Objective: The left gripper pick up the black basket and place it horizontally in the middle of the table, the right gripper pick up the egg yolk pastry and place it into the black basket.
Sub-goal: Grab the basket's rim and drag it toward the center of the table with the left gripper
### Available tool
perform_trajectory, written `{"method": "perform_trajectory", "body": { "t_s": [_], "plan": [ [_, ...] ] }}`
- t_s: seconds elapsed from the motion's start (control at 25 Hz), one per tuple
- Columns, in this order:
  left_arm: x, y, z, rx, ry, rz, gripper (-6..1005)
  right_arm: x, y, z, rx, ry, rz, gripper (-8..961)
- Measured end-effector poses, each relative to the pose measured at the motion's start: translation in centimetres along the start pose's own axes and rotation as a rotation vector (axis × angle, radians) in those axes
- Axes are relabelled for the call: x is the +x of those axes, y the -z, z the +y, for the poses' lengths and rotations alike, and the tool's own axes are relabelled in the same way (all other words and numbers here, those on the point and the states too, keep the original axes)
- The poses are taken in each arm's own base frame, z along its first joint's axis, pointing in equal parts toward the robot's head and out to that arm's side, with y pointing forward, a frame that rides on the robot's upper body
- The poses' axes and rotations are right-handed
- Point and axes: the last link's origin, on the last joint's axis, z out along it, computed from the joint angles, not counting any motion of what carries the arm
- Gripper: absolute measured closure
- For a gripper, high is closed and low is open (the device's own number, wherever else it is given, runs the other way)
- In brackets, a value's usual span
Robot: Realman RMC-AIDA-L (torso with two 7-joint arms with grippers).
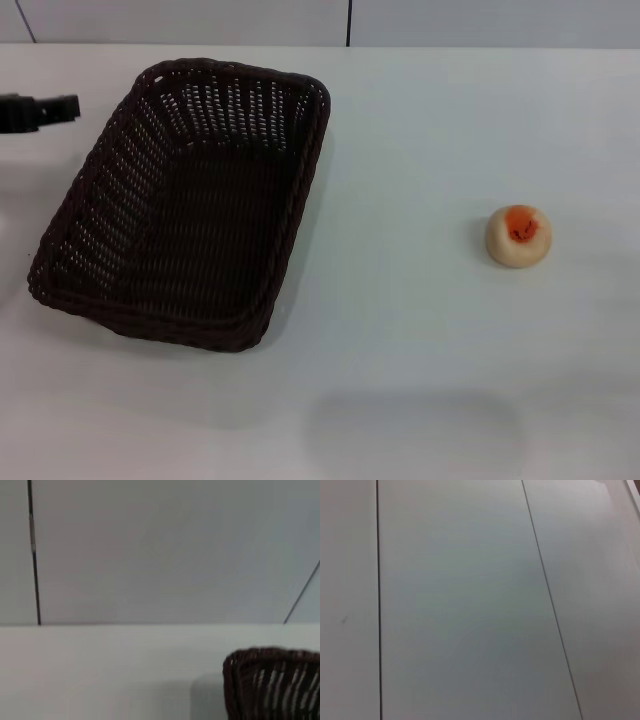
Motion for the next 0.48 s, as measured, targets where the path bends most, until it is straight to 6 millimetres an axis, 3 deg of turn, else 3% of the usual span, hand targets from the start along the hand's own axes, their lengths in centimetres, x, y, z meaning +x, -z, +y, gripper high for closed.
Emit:
{"method": "perform_trajectory", "body": {
  "t_s": [0.48],
  "plan": [
    [-0.8, -1.2, 1.8, 0.002, -0.068, -0.098, 261, 0.0, 0.0, 0.0, -0.001, -0.005, 0.0, 269]
  ]
}}
